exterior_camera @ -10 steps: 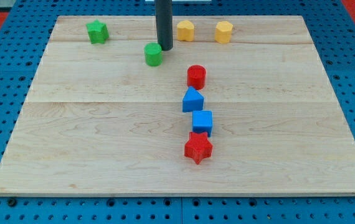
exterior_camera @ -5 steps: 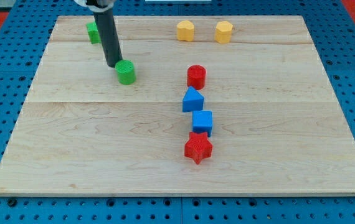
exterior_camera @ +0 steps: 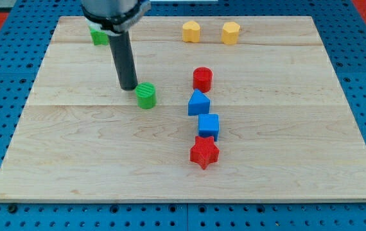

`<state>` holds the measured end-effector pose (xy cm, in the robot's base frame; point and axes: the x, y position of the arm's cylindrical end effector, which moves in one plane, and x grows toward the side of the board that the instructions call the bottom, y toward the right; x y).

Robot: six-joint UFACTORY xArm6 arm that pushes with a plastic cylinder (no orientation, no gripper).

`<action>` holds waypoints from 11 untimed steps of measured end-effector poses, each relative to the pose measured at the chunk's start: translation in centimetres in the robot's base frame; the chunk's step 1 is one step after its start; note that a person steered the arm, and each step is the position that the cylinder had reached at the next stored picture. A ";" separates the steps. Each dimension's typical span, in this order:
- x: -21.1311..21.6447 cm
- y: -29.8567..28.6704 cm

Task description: Push the green circle towards the bottom center of the board

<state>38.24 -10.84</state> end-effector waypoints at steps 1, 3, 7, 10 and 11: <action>-1.4 1.4; 4.8 4.4; 12.4 -2.4; 13.9 3.2; 16.0 2.3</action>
